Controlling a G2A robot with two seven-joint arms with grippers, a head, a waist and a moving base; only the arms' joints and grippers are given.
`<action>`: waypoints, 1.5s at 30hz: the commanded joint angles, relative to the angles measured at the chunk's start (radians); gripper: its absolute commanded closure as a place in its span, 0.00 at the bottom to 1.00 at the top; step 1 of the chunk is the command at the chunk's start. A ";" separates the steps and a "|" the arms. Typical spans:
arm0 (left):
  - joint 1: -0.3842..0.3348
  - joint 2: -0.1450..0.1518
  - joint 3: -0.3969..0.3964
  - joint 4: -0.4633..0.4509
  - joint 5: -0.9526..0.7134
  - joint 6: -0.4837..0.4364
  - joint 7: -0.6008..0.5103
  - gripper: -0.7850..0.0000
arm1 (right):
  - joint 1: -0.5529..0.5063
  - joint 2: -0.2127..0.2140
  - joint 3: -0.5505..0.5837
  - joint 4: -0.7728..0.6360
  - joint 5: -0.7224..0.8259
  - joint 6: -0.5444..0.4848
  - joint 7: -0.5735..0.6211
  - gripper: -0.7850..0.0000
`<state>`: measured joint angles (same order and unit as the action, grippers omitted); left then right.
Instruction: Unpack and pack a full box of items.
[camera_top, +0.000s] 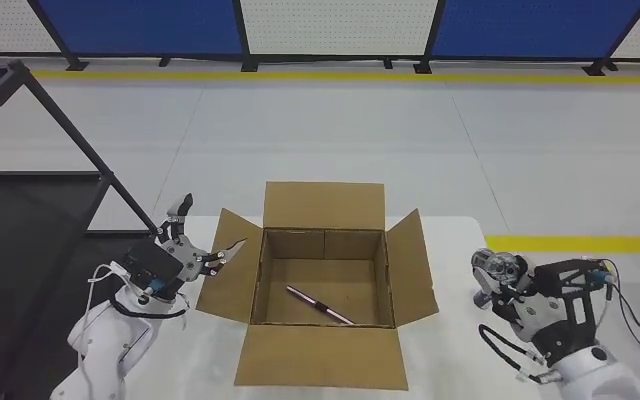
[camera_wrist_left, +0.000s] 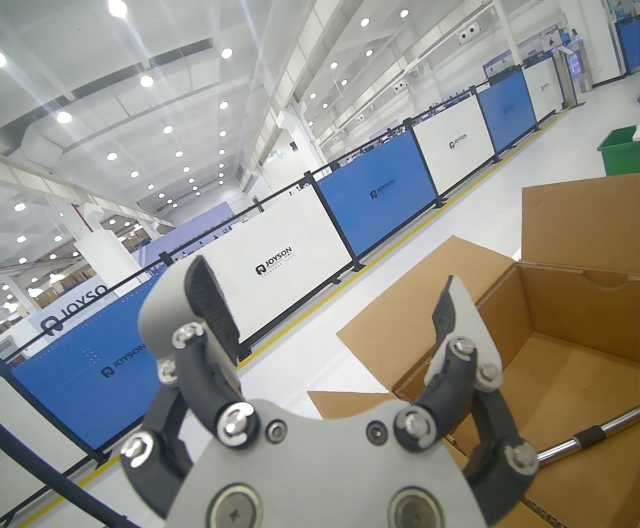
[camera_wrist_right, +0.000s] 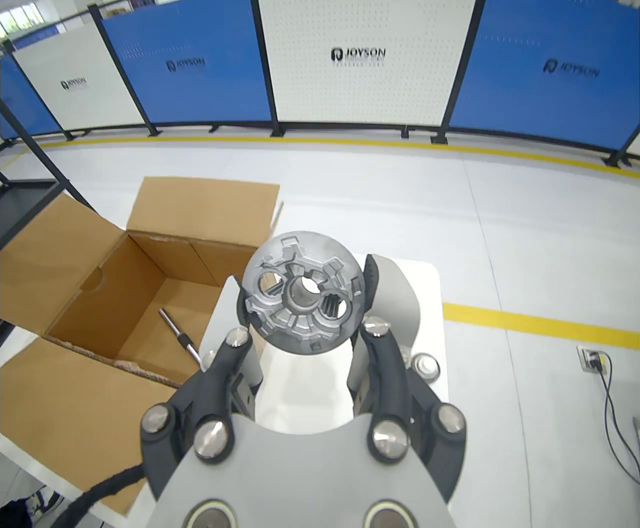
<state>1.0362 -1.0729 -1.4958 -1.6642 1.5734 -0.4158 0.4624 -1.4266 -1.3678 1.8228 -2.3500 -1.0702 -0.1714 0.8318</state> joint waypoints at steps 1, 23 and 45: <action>-0.006 0.000 0.006 0.002 0.000 -0.001 -0.004 0.00 | -0.016 0.004 0.004 0.000 -0.005 0.008 0.065 1.00; -0.014 -0.001 0.023 0.004 -0.004 -0.004 -0.010 0.00 | 0.028 0.024 -0.064 0.100 0.036 0.031 0.279 1.00; 0.034 0.007 -0.021 -0.045 -0.014 -0.010 -0.024 0.00 | 0.199 0.043 -0.192 0.519 -0.124 0.109 0.176 1.00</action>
<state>1.0696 -1.0662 -1.5157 -1.7063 1.5577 -0.4257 0.4376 -1.2329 -1.3256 1.6316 -1.8463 -1.1942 -0.0621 1.0107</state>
